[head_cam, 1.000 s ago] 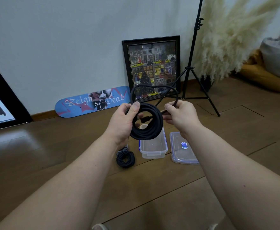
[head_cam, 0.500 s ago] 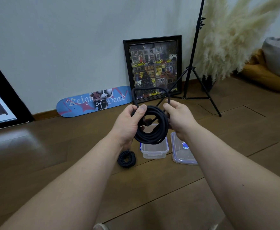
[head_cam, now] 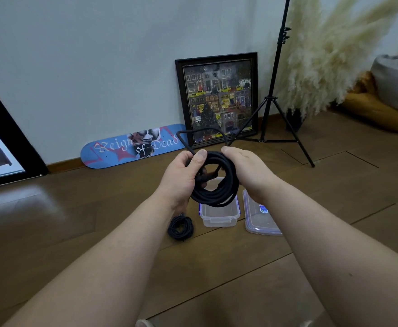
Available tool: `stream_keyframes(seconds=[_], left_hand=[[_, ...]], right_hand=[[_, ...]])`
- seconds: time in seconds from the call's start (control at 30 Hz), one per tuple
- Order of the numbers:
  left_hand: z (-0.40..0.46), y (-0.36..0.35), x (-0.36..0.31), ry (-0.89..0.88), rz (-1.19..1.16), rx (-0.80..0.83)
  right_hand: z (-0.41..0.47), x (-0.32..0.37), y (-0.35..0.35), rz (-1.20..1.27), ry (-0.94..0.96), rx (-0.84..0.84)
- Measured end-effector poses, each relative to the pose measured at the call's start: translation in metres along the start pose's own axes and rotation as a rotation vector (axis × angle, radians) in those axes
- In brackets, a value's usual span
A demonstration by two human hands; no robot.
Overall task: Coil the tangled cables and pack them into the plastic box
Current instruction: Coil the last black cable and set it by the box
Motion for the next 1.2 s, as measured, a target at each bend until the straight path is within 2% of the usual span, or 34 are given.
stream_keyframes(seconds=[0.1,0.2,0.27,0.37,0.5,0.7,0.83,0.97,1.1,1.17,1.2], left_hand=[[0.001,-0.001,-0.002,-0.026,-0.022,-0.021],[0.005,0.0,-0.003,-0.024,-0.078,-0.063],[0.007,0.001,-0.004,-0.018,-0.105,-0.103],[0.006,-0.002,-0.003,-0.009,-0.14,-0.139],[0.006,-0.004,-0.002,-0.012,-0.132,-0.161],[0.009,-0.001,-0.001,0.004,-0.182,-0.2],[0.012,0.001,-0.001,-0.017,-0.181,-0.225],[0.016,0.005,0.001,-0.017,-0.191,-0.237],[0.021,0.008,0.004,-0.035,-0.168,-0.275],[0.027,0.018,0.005,-0.036,-0.183,-0.349],[0.032,0.025,0.004,-0.045,-0.183,-0.389]], right_hand=[[0.001,-0.001,0.005,-0.048,0.13,-0.085],[0.0,-0.007,0.006,-0.175,0.263,0.006],[-0.004,-0.008,0.004,-0.35,0.387,0.023],[-0.008,-0.007,0.001,-0.519,0.618,-0.152],[-0.009,-0.006,-0.006,-0.532,0.767,-0.33],[-0.007,-0.015,-0.021,-0.571,0.92,-0.334],[-0.004,-0.016,-0.025,-0.586,0.98,-0.398],[-0.003,-0.017,-0.029,-0.622,0.979,-0.386],[-0.004,-0.01,-0.027,-0.564,1.011,-0.423],[-0.007,0.001,-0.021,-0.394,0.89,-0.429],[-0.009,0.009,-0.016,-0.255,0.748,-0.405]])
Point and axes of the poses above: each hand's wrist, its own z-axis towards the middle knuckle, its own y-axis out of the back of the hand, x = y × z, the point moved 1 cm from there along z, towards the middle knuckle, and after that the axes turned 13 degrees about -x, right-handed, at the moved point
